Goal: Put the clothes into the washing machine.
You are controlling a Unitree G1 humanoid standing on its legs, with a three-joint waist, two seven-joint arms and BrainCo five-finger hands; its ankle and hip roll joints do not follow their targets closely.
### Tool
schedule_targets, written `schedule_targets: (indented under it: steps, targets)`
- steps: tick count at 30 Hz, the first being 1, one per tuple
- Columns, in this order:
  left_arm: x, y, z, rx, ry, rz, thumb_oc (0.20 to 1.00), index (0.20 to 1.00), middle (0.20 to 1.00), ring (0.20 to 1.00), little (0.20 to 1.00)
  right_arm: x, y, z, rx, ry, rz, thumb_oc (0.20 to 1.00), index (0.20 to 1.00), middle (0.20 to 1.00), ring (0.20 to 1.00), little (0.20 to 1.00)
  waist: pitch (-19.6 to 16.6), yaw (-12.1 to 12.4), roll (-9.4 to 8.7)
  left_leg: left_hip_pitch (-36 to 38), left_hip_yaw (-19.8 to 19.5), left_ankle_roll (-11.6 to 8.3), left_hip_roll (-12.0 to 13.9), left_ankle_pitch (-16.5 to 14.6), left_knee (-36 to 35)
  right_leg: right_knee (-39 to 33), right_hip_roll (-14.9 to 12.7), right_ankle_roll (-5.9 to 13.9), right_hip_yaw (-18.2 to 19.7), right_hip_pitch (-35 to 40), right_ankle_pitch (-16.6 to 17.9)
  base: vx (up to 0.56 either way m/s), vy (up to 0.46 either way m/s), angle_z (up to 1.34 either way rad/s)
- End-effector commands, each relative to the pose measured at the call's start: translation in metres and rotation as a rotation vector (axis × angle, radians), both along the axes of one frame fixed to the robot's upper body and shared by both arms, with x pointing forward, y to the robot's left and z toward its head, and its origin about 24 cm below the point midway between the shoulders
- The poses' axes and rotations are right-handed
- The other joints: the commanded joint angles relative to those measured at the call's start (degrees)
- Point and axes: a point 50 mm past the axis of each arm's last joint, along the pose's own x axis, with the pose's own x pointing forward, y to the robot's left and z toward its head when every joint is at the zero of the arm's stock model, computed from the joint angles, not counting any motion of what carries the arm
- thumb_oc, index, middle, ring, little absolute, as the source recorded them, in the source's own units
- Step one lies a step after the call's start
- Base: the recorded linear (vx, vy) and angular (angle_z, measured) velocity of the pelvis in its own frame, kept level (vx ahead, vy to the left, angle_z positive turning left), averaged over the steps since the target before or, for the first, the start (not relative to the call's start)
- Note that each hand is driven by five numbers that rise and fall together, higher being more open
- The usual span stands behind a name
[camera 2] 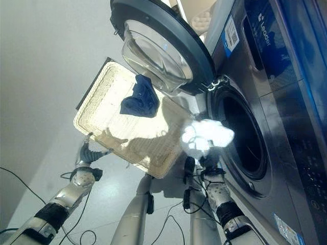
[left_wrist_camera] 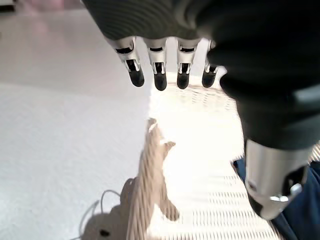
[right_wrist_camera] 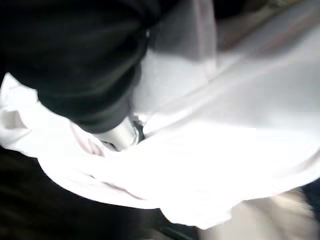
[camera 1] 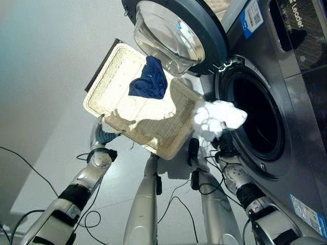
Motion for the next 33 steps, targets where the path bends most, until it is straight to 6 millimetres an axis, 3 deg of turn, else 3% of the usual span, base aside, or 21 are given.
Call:
schedule_targets:
  steps: [1,3,5,6,7,9,10,11,12,14,16,18,19,20,21,26,27,28,29,30,33]
  targets:
    - [0.004,0.007,0.014,-0.04,-0.07,0.01,1.0,1.0,1.0,1.0,1.0,0.004,-0.058,0.049,0.135,-0.018,-0.287,0.2,0.2,0.2,0.2,0.2,-0.8,-1.7,1.27,-0.8,2.0,1.44,-5.5,-4.9,3.7,-7.9,-1.2,6.01,-0.7,2.9,7.0,0.06,-0.083,-0.05]
    - [0.002,0.009,0.014,-0.039,-0.066,0.002,1.0,1.0,1.0,1.0,1.0,-0.006,-0.094,0.077,0.205,-0.076,-0.515,0.2,0.2,0.2,0.2,0.2,-0.8,-1.7,1.41,-1.2,1.7,1.64,-5.6,-5.5,4.1,-7.6,-1.1,5.93,-0.6,2.6,6.6,0.04,-0.055,-0.07]
    - [0.0,0.01,0.014,-0.038,-0.066,-0.001,1.0,1.0,1.0,1.0,1.0,-0.011,-0.105,0.087,0.218,-0.113,-0.591,0.2,0.2,0.2,0.2,0.2,-0.8,-1.6,1.47,-1.4,1.6,1.76,-5.7,-5.7,4.2,-7.5,-1.0,5.87,-0.6,2.5,6.5,0.03,-0.027,-0.07]
    - [-0.001,0.01,0.014,-0.034,-0.062,-0.011,1.0,1.0,1.0,1.0,1.0,-0.026,-0.13,0.114,0.246,-0.217,-0.795,0.2,0.2,0.2,0.2,0.2,-0.8,-1.7,1.61,-2.0,1.6,2.0,-5.8,-5.6,4.5,-7.2,-0.9,5.73,-0.6,1.8,6.8,0.03,-0.032,-0.08]
    - [-0.001,0.01,0.014,-0.034,-0.062,-0.011,1.0,1.0,1.0,1.0,1.0,-0.026,-0.13,0.114,0.246,-0.217,-0.795,0.2,0.2,0.2,0.2,0.2,-0.8,-1.7,1.61,-2.0,1.6,2.0,-5.8,-5.6,4.5,-7.2,-0.9,5.73,-0.6,1.8,6.8,0.03,-0.039,-0.09]
    - [-0.003,0.012,0.012,-0.046,-0.048,-0.02,1.0,1.0,1.0,1.0,1.0,-0.062,-0.158,0.154,0.257,-0.352,-1.142,0.2,0.2,0.2,0.2,0.2,-0.8,-2.0,1.8,-2.5,1.1,2.34,-6.2,-6.0,4.9,-6.6,-0.6,5.66,-0.2,1.2,6.5,0.03,-0.016,-0.05]
    - [-0.004,0.012,0.01,-0.046,-0.042,-0.023,1.0,1.0,1.0,1.0,1.0,-0.07,-0.162,0.162,0.245,-0.372,-1.197,0.325,0.325,0.325,0.325,0.325,-0.8,-2.2,1.8,-2.1,0.9,2.34,-6.2,-6.5,5.0,-6.5,-0.6,5.74,-0.1,1.5,6.1,0.0,-0.015,-0.04]
    - [-0.003,0.011,0.011,-0.047,-0.041,-0.029,1.0,1.0,1.0,1.0,1.0,-0.085,-0.167,0.176,0.202,-0.416,-1.297,0.799,0.799,0.799,0.799,0.799,-0.8,-2.5,1.8,-3.0,0.8,2.42,-6.3,-6.1,5.4,-6.3,-0.5,5.62,0.1,0.7,6.6,0.01,-0.016,-0.06]
    - [-0.003,0.009,0.011,-0.051,-0.04,-0.033,1.0,1.0,1.0,1.0,1.0,-0.092,-0.167,0.188,0.165,-0.432,-1.334,1.0,1.0,1.0,1.0,1.0,-0.8,-2.7,1.83,-3.4,0.7,2.43,-6.3,-6.1,5.7,-6.2,-0.4,5.61,0.3,0.4,6.7,-0.01,-0.016,-0.13]
    - [-0.002,0.005,0.009,-0.054,-0.035,-0.042,1.0,1.0,1.0,1.0,1.0,-0.103,-0.163,0.212,0.071,-0.442,-1.369,1.0,1.0,1.0,1.0,1.0,-0.8,-3.1,2.03,-4.0,0.5,2.55,-6.6,-6.1,6.3,-5.8,-0.4,5.65,0.8,-0.2,6.8,0.01,0.006,-0.12]
    - [-0.001,0.0,0.007,-0.06,-0.031,-0.05,1.0,1.0,1.0,1.0,1.0,-0.099,-0.148,0.228,0.008,-0.423,-1.315,1.0,1.0,1.0,1.0,1.0,-0.8,-3.3,2.46,-4.4,0.8,2.47,-6.8,-6.0,6.8,-5.4,-0.5,5.66,1.0,-0.8,6.8,0.01,0.042,-0.04]
    - [0.0,-0.004,0.004,-0.07,-0.027,-0.054,1.0,1.0,1.0,1.0,1.0,-0.082,-0.135,0.226,0.026,-0.464,-1.129,1.0,1.0,1.0,1.0,1.0,-0.8,-3.5,2.84,-4.8,1.1,2.46,-6.9,-5.9,7.0,-5.3,-0.6,5.62,1.1,-1.2,6.8,0.03,0.036,-0.09]
    - [-0.003,-0.003,0.0,-0.069,-0.017,-0.054,1.0,1.0,1.0,1.0,1.0,-0.055,-0.141,0.2,0.124,-0.551,-0.877,1.0,1.0,1.0,1.0,1.0,-0.8,-3.6,2.7,-3.3,1.2,2.38,-7.1,-6.7,6.9,-5.0,-0.9,5.78,1.0,0.0,5.7,0.01,0.003,-0.08]
    - [-0.001,-0.004,0.003,-0.07,-0.026,-0.055,1.0,1.0,1.0,1.0,1.0,-0.047,-0.136,0.198,0.175,-0.577,-0.815,1.0,1.0,1.0,1.0,1.0,-0.8,-3.5,2.78,-4.2,1.3,2.41,-7.1,-5.9,6.9,-5.3,-0.9,5.66,1.0,-0.8,6.6,0.0,0.0,0.0]
    - [0.0,-0.005,0.003,-0.068,-0.03,-0.056,1.0,1.0,1.0,1.0,1.0,-0.032,-0.117,0.193,0.213,-0.609,-0.667,1.0,1.0,1.0,1.0,1.0,-0.8,-3.5,2.92,-4.5,1.6,2.41,-7.0,-5.8,7.0,-5.6,-0.8,5.63,0.9,-1.0,6.8,-0.03,-0.005,-0.01]
    - [0.0,-0.006,0.002,-0.065,-0.03,-0.054,1.0,1.0,1.0,1.0,1.0,-0.027,-0.103,0.189,0.235,-0.605,-0.601,1.0,1.0,1.0,1.0,1.0,-0.8,-3.5,2.89,-4.2,1.7,2.4,-6.9,-6.0,6.8,-5.6,-0.8,5.68,1.0,-0.7,6.5,0.01,-0.013,0.09]
    - [-0.003,-0.013,0.0,-0.022,-0.055,-0.045,1.0,1.0,1.0,1.0,1.0,-0.013,-0.047,0.16,0.245,-0.583,-0.378,1.0,1.0,1.0,1.0,1.0,-0.8,-3.5,2.56,-4.7,2.2,2.57,-6.5,-5.5,6.7,-5.8,-0.7,5.49,0.8,-0.8,6.9,-0.01,-0.057,-0.08]
    - [-0.003,-0.013,0.0,-0.022,-0.055,-0.045,1.0,1.0,1.0,1.0,1.0,-0.013,-0.047,0.16,0.245,-0.583,-0.378,1.0,1.0,1.0,1.0,1.0,-0.8,-3.5,2.56,-4.7,2.2,2.57,-6.5,-5.5,6.7,-5.8,-0.7,5.49,0.8,-0.8,6.9,0.01,-0.073,-0.12]
    - [-0.003,-0.02,0.001,0.004,-0.096,-0.034,1.0,1.0,1.0,1.0,1.0,-0.008,-0.024,0.138,0.229,-0.579,-0.291,1.0,1.0,1.0,1.0,1.0,-0.8,-3.6,2.27,-4.6,2.5,2.46,-6.3,-5.4,6.5,-5.8,-0.6,5.42,0.8,-0.7,6.8,0.01,-0.014,-0.08]
    - [-0.001,-0.023,0.004,0.02,-0.132,-0.026,1.0,1.0,1.0,1.0,1.0,-0.004,-0.018,0.126,0.206,-0.581,-0.253,1.0,1.0,1.0,1.0,1.0,-0.8,-3.6,2.13,-4.5,2.7,2.36,-6.2,-5.3,6.2,-6.0,-0.4,5.32,0.9,-0.7,6.8,0.02,-0.011,-0.1]
    - [0.003,-0.024,0.016,0.063,-0.201,-0.016,1.0,1.0,1.0,1.0,1.0,-0.002,-0.013,0.107,0.15,-0.575,-0.212,1.0,1.0,1.0,1.0,1.0,-0.8,-3.9,1.84,-4.6,3.0,2.2,-6.1,-5.2,6.0,-6.3,-0.3,5.26,1.0,-0.9,7.0,0.0,0.006,0.06]
